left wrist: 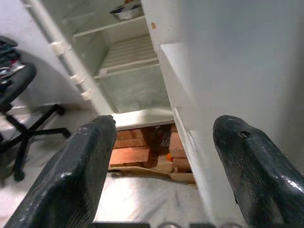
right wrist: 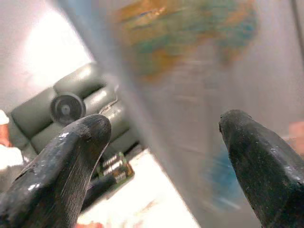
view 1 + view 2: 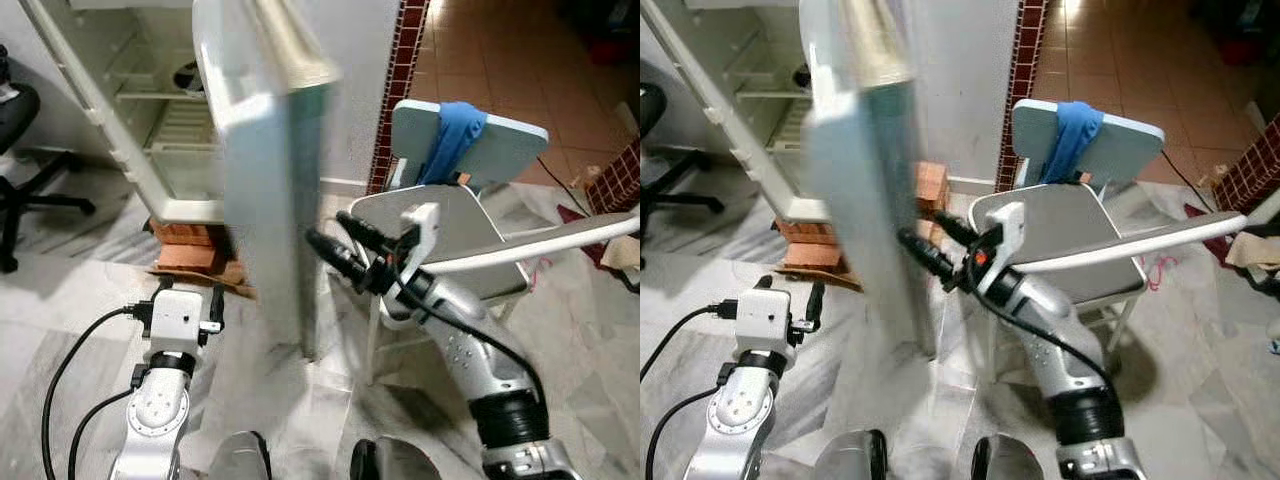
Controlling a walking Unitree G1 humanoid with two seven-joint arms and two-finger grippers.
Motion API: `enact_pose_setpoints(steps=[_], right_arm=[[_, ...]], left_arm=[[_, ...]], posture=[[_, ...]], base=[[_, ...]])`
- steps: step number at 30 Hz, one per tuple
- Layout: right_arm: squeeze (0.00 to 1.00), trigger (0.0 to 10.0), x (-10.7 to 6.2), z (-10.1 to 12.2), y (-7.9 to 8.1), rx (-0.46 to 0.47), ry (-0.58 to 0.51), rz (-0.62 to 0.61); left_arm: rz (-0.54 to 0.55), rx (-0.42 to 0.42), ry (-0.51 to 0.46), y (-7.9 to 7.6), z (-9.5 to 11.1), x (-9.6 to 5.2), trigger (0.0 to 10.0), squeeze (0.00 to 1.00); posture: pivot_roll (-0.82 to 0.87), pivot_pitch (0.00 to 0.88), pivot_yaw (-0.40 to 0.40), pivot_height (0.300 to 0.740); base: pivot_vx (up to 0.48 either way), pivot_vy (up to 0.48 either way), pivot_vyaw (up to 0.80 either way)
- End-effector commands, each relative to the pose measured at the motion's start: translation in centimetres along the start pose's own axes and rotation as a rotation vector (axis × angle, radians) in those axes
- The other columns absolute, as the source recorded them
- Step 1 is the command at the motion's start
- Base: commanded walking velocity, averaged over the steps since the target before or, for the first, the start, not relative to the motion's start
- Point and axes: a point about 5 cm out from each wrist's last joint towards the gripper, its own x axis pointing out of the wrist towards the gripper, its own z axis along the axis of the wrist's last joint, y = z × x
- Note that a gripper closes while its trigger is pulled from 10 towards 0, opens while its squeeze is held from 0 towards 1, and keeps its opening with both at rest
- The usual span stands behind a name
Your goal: Restocking fridge
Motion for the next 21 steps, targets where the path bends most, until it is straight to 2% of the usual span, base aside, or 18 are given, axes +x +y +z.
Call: enact_pose_setpoints(steps=[1,2,4,6,9,12,18,20,21], right_arm=[[0.0,10.0,-0.7,-0.6,-1.3,-0.036,0.023,-0.096],[0.0,10.0,-1.3,-1.2,-2.5,-0.085,0.042,-0.196],[0.0,10.0,-1.8,-1.3,-3.0,-0.107,0.054,-0.257],[0.0,10.0,-2.3,-1.4,-3.2,-0.085,0.05,-0.297],[0.0,10.0,-2.8,-1.7,-3.4,-0.111,0.049,-0.355],[0.0,10.0,-3.0,-2.0,-3.5,-0.183,0.045,-0.434],[0.0,10.0,-3.2,-1.3,-3.4,-0.269,-0.034,-0.561],[0.0,10.0,-3.3,-0.9,-3.5,-0.301,-0.045,-0.59],[0.0,10.0,-3.4,-0.8,-3.6,-0.318,-0.051,-0.614]], left_arm=[[0.0,0.002,0.002,0.3,0.0,-0.1,10.0,0.0],[-0.003,0.002,0.002,0.2,0.0,-0.1,10.0,0.0],[-0.007,0.002,0.002,0.2,0.0,0.0,10.0,0.0],[-0.008,0.002,0.002,0.2,0.0,0.0,10.0,0.0],[-0.001,-0.004,0.014,0.2,-0.1,0.1,10.0,0.0],[0.0,-0.009,0.03,0.2,-0.3,0.2,10.0,0.0],[-0.013,-0.009,0.03,0.0,-0.3,0.5,10.0,0.0],[-0.016,0.008,0.019,0.1,-0.1,0.7,10.0,0.0],[-0.034,0.044,-0.001,-0.1,0.1,0.8,10.0,0.0]], posture=[[0.1,0.12,0.007,0.74],[0.1,0.119,0.009,0.74],[0.1,0.119,0.009,0.74],[0.1,0.118,0.007,0.74],[0.1,0.115,0.004,0.74],[0.09,0.114,0.006,0.74],[0.09,0.113,0.01,0.74],[0.08,0.112,0.011,0.74],[0.08,0.112,0.012,0.74]], base=[[0.0,0.0,0.0],[0.0,0.0,0.0],[0.0,0.0,0.0],[0.0,0.0,0.0],[0.0,0.0,0.0],[0.0,0.0,0.0],[0.0,0.464,0.0],[0.0,0.48,0.0],[0.0,0.48,0.0]])
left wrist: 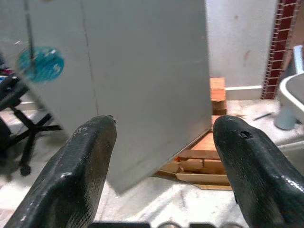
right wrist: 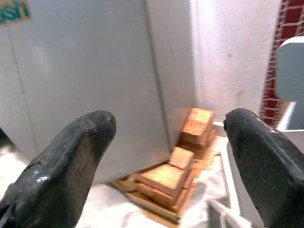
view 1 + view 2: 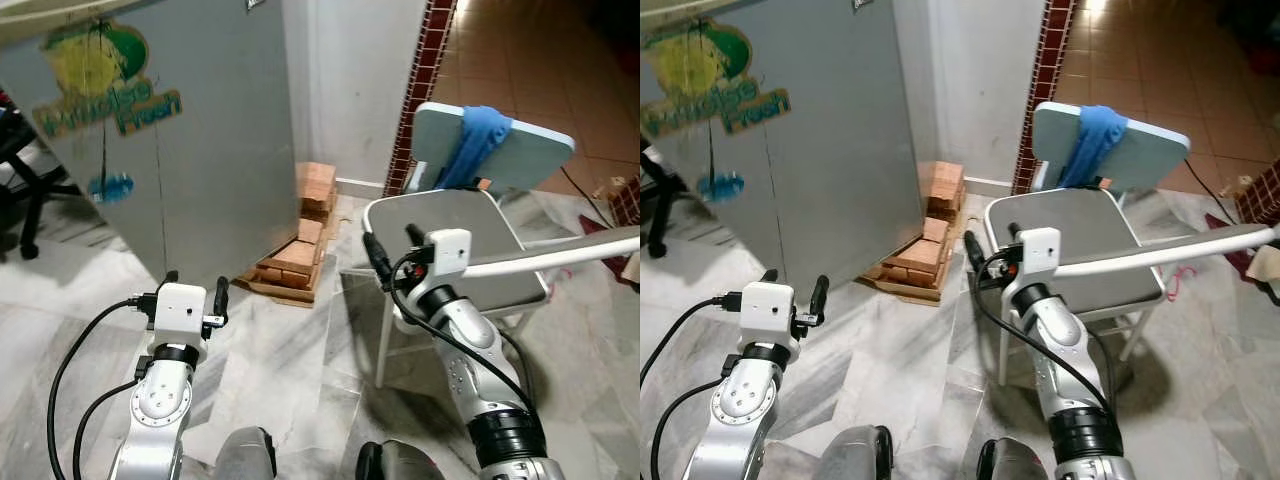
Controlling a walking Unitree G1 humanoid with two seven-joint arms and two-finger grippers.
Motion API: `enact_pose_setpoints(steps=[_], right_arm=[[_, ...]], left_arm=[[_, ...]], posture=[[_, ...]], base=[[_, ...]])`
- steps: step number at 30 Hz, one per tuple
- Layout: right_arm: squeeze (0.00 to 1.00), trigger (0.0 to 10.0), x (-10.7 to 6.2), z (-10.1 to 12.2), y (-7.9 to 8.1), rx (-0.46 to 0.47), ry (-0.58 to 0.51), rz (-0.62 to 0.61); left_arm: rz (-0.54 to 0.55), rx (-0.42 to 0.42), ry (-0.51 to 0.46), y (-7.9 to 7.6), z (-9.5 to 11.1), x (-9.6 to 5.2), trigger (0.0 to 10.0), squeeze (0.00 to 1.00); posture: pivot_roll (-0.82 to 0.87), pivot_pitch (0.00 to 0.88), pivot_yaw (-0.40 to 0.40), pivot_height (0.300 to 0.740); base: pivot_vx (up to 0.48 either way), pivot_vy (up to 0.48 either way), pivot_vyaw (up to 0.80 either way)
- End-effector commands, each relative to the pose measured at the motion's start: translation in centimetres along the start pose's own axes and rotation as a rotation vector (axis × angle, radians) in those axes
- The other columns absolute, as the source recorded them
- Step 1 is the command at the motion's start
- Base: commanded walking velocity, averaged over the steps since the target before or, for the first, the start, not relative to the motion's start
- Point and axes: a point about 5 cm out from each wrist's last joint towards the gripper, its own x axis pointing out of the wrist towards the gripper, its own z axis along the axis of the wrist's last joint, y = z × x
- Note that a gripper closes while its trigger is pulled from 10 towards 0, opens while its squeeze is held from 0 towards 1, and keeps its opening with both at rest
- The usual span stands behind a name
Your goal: Restocking fridge
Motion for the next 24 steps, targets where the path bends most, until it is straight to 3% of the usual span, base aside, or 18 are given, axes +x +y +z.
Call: enact_pose_setpoints(steps=[1,5,14,17,19,23,24], right_arm=[[0.0,10.0,0.0,0.4,0.1,-0.012,-0.025,-0.026],[0.0,10.0,0.1,0.3,-0.2,0.005,-0.025,-0.04],[0.0,10.0,0.2,0.5,-0.6,-0.018,-0.034,-0.086],[0.0,10.0,0.3,0.4,-0.9,-0.015,-0.021,-0.129],[0.0,10.0,0.3,0.7,-1.4,-0.069,-0.023,-0.171],[0.0,10.0,-0.2,0.6,-1.5,-0.022,-0.02,-0.15],[0.0,10.0,-0.3,0.6,-1.6,-0.046,-0.021,-0.165]], left_arm=[[-0.026,0.051,0.0,-0.1,-0.2,0.1,10.0,0.0],[-0.05,0.07,-0.015,-0.6,0.0,0.2,10.0,0.0],[-0.011,0.048,-0.004,0.2,-0.1,0.4,10.0,0.0],[-0.053,0.098,-0.052,0.1,0.5,0.7,10.0,0.0],[-0.072,0.117,-0.09,0.3,1.4,1.0,10.0,0.0],[-0.034,0.052,-0.065,1.1,1.4,1.0,10.0,0.0],[-0.026,0.035,-0.058,1.3,1.3,1.0,10.0,0.0]], posture=[[0.08,0.111,0.013,0.74],[0.08,0.11,0.012,0.74],[0.08,0.114,0.011,0.74],[0.09,0.122,0.012,0.74],[0.1,0.13,0.015,0.74],[0.09,0.134,0.017,0.74],[0.09,0.136,0.019,0.74]], base=[[0.0,0.48,0.0],[0.0,0.48,0.0],[0.0,0.48,0.0],[0.0,0.48,0.0],[0.0,0.48,0.0],[0.0,0.48,0.0],[0.0,0.48,0.0]])
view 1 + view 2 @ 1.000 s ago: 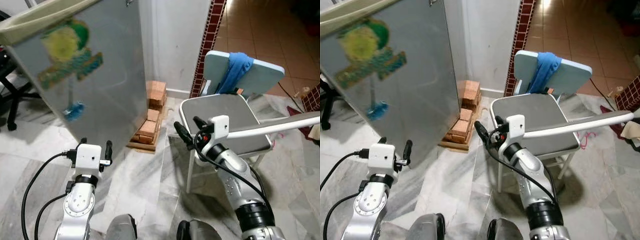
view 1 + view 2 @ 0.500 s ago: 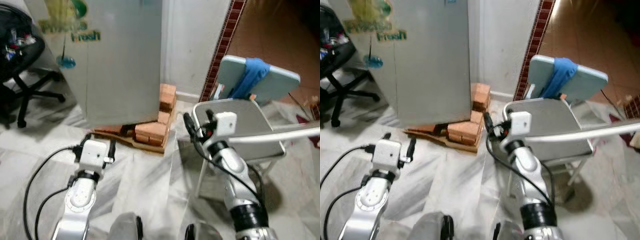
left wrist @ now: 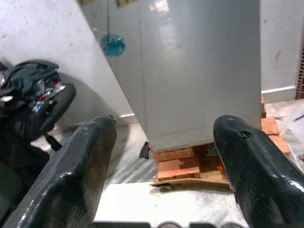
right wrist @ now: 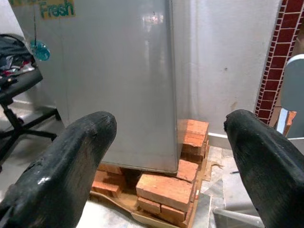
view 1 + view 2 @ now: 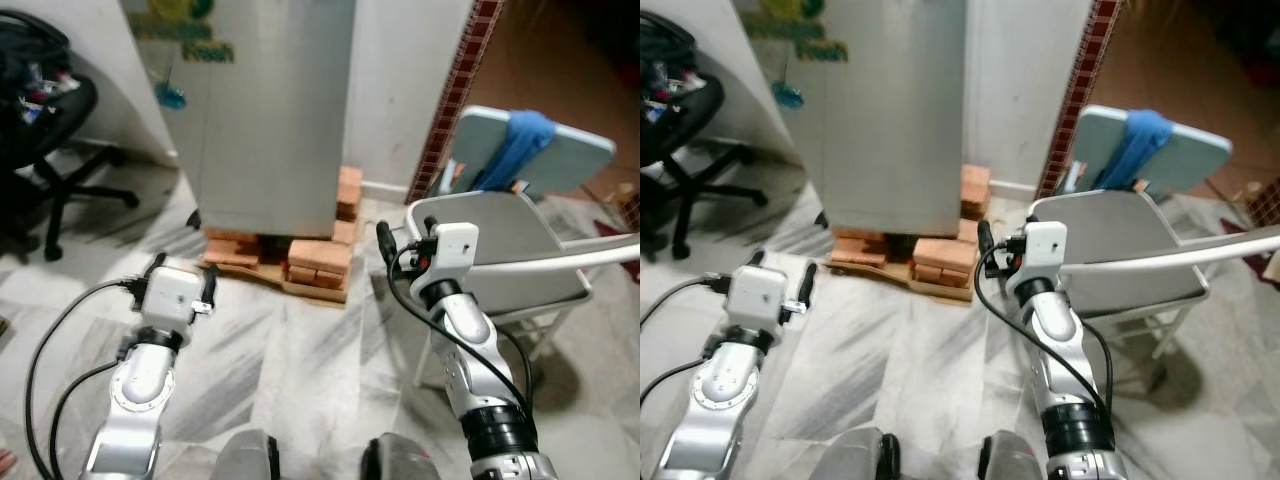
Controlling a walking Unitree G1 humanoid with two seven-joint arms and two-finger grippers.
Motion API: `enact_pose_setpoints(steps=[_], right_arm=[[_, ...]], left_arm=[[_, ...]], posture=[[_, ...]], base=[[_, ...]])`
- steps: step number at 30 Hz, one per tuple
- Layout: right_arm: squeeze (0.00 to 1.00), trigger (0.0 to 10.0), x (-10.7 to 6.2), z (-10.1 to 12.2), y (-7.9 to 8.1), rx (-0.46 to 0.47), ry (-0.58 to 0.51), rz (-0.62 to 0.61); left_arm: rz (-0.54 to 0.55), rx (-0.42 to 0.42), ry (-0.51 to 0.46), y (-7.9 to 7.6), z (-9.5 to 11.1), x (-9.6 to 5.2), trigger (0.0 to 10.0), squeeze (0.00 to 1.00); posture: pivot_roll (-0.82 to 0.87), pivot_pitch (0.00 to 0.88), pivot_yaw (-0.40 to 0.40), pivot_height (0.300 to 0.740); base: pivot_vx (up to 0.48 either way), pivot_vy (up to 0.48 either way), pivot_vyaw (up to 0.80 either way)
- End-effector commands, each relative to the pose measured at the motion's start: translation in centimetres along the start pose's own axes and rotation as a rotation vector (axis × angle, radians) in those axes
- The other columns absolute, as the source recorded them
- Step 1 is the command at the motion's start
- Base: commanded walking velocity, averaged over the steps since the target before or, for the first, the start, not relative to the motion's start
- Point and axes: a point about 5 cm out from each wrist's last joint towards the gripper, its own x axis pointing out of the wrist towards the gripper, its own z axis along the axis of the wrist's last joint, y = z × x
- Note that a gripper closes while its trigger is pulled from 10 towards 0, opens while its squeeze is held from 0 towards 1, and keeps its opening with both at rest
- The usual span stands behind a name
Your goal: Restocking fridge
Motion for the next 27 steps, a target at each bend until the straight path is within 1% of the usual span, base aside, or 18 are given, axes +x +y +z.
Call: enact_pose_setpoints(steps=[1,2,3,4,5,6,8,10,14,15,17,18,19,21,22,23,27], right_arm=[[0.0,10.0,-0.9,-0.2,-1.5,-0.051,-0.001,-0.08],[0.0,10.0,-1.2,-0.2,-1.6,-0.052,0.005,-0.094],[0.0,10.0,-1.4,-0.2,-1.6,-0.02,0.027,-0.083],[0.0,10.0,-1.5,-0.1,-1.5,0.001,0.031,-0.067],[0.0,10.0,-1.7,0.1,-1.4,0.014,0.031,-0.055],[0.0,10.0,-2.1,0.6,-1.3,-0.03,-0.008,-0.059],[0.0,10.0,-2.6,0.6,-1.3,-0.024,-0.025,-0.069],[0.0,10.0,-3.1,0.1,-1.4,-0.008,-0.013,-0.089],[0.0,10.0,-3.8,-0.2,-1.7,0.003,-0.006,-0.125],[0.0,10.0,-4.0,-0.1,-1.8,0.008,-0.002,-0.132],[0.0,10.0,-4.3,-0.1,-1.9,0.007,0.003,-0.137],[0.0,10.0,-4.5,-0.1,-2.0,0.001,0.005,-0.14],[0.0,10.0,-4.5,-0.1,-2.0,0.001,0.005,-0.14],[0.0,10.0,-4.9,-0.1,-2.3,-0.006,0.01,-0.152],[0.0,10.0,-4.9,-0.1,-2.3,-0.006,0.01,-0.152],[0.0,10.0,-5.1,-0.2,-2.4,-0.001,0.014,-0.172],[0.0,10.0,-5.3,-0.4,-1.8,0.01,0.02,-0.165]], left_arm=[[-0.011,-0.076,0.019,-0.3,-0.1,-0.1,10.0,0.0],[0.001,-0.151,0.029,-0.3,-0.2,-0.2,10.0,0.0],[0.005,-0.222,0.047,-0.3,-0.3,-0.2,10.0,0.0],[-0.001,-0.259,0.054,-0.4,-0.3,-0.3,10.0,0.0],[-0.006,-0.279,0.057,-0.4,-0.2,-0.3,10.0,0.0],[-0.04,-0.263,0.047,-0.5,-0.2,-0.6,10.0,0.0],[-0.047,-0.25,0.047,-0.5,-0.3,-0.8,10.0,0.0],[-0.047,-0.215,0.05,-0.5,-0.5,-1.1,10.0,0.0],[-0.063,-0.221,0.04,-0.9,-0.3,-1.5,10.0,0.0],[-0.104,-0.226,0.031,-1.2,0.0,-1.6,10.0,0.0],[-0.142,-0.227,0.022,-1.8,0.3,-1.7,10.0,0.0],[-0.161,-0.212,0.015,-2.0,0.4,-1.8,10.0,0.0],[-0.161,-0.212,0.015,-2.0,0.4,-1.8,10.0,0.0],[-0.152,-0.173,0.017,-1.8,0.1,-1.6,10.0,0.0],[-0.152,-0.173,0.017,-1.8,0.1,-1.6,10.0,0.0],[-0.126,-0.157,0.025,-1.4,-0.3,-1.5,10.0,0.0],[-0.076,-0.152,0.037,-0.6,-0.7,-1.2,10.0,0.0]], posture=[[0.09,0.138,0.019,0.74],[0.09,0.139,0.02,0.74],[0.09,0.139,0.02,0.74],[0.09,0.143,0.018,0.74],[0.08,0.15,0.018,0.74],[0.08,0.15,0.02,0.74],[0.08,0.15,0.022,0.74],[0.08,0.15,0.021,0.74],[0.08,0.145,0.019,0.74],[0.07,0.135,0.016,0.74],[0.07,0.126,0.014,0.74],[0.07,0.119,0.01,0.74],[0.07,0.119,0.01,0.74],[0.07,0.11,0.006,0.74],[0.07,0.11,0.006,0.74],[0.07,0.109,0.006,0.74],[0.06,0.105,0.012,0.74]], base=[[0.0,0.48,0.0],[0.0,0.48,0.0],[0.0,0.48,0.0],[0.0,0.48,0.0],[0.0,0.48,0.0],[0.0,0.48,0.0],[0.0,0.48,0.0],[0.0,0.48,0.0],[0.0,0.48,0.0],[0.0,0.48,0.0],[0.0,0.48,0.0],[0.0,0.48,-0.46],[0.0,0.48,-0.46],[0.0,0.48,-0.73],[0.0,0.48,-0.8],[0.0,0.48,-0.8],[0.0,0.48,-0.8]])
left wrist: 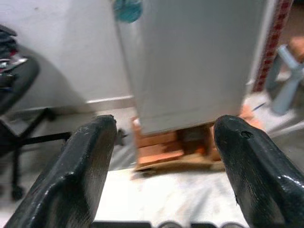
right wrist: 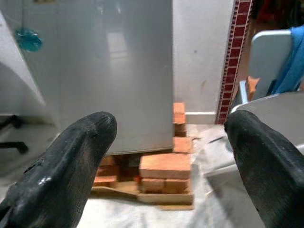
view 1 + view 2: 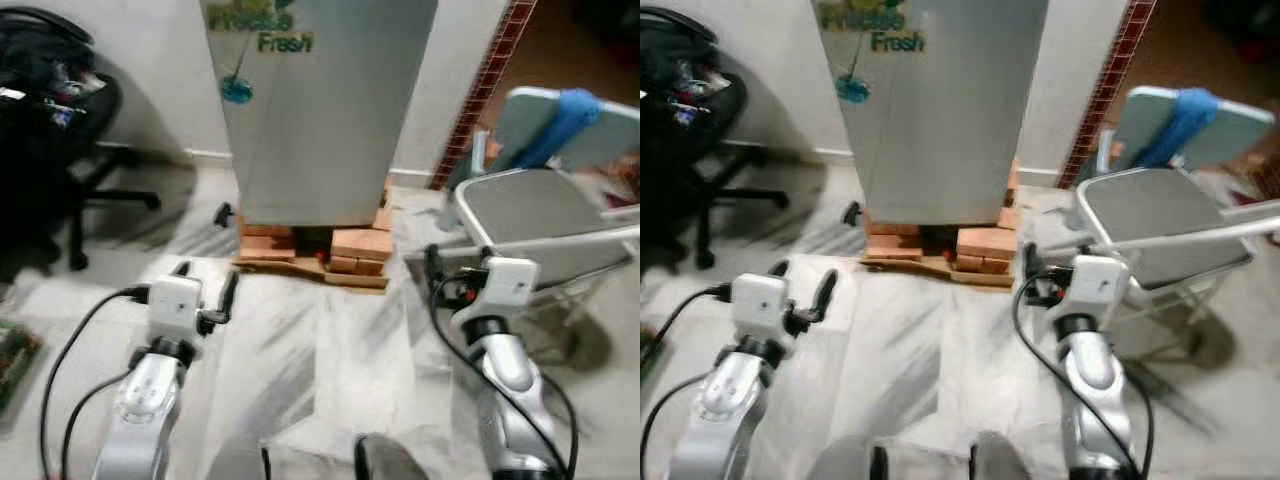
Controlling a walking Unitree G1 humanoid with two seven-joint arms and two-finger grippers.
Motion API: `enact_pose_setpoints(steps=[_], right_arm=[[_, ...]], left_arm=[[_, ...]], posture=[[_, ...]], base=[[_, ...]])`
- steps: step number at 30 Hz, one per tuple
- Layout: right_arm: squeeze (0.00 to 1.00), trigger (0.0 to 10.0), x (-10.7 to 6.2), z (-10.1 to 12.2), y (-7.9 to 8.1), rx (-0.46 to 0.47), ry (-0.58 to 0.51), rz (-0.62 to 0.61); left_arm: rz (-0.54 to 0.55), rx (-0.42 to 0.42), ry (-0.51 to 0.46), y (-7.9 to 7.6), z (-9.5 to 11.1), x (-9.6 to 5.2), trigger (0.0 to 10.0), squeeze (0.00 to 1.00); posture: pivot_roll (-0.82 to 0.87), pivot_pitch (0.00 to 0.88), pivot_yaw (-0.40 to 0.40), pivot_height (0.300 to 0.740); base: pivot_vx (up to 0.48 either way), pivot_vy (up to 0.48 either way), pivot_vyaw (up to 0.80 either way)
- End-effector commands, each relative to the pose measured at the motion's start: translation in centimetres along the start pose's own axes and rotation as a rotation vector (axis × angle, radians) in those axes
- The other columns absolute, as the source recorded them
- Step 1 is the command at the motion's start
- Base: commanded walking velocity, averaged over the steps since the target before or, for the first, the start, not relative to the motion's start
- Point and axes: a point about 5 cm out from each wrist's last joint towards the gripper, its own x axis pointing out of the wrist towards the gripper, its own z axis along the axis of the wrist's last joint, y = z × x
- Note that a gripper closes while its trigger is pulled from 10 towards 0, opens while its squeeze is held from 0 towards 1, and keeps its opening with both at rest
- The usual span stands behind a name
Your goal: Restocking fridge
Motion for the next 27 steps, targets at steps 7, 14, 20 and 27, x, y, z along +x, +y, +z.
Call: enact_pose_setpoints(steps=[7,14,20,27], right_arm=[[0.0,10.0,-0.1,0.2,-0.5,-0.018,0.001,-0.002],[0.0,10.0,-0.1,0.3,-0.8,-0.026,0.003,0.005],[0.0,10.0,-1.2,-0.3,-1.5,-0.035,0.02,0.008],[0.0,10.0,-1.0,-1.8,-1.7,-0.085,0.046,0.035]], left_arm=[[0.02,0.01,-0.003,0.0,0.0,0.3,10.0,0.0],[0.028,0.026,-0.016,0.3,-0.2,0.5,10.0,0.0],[0.036,0.033,0.004,0.8,-1.0,0.0,10.0,0.0],[0.044,0.016,0.054,0.2,-3.0,0.8,10.0,0.0]], posture=[[0.07,0.099,0.015,0.74],[0.07,0.085,0.011,0.74],[0.07,0.065,0.01,0.74],[0.06,0.0,0.015,0.74]], base=[[0.0,0.48,-0.8],[0.0,0.48,-0.45],[0.0,0.48,0.0],[0.0,0.4,0.0]])
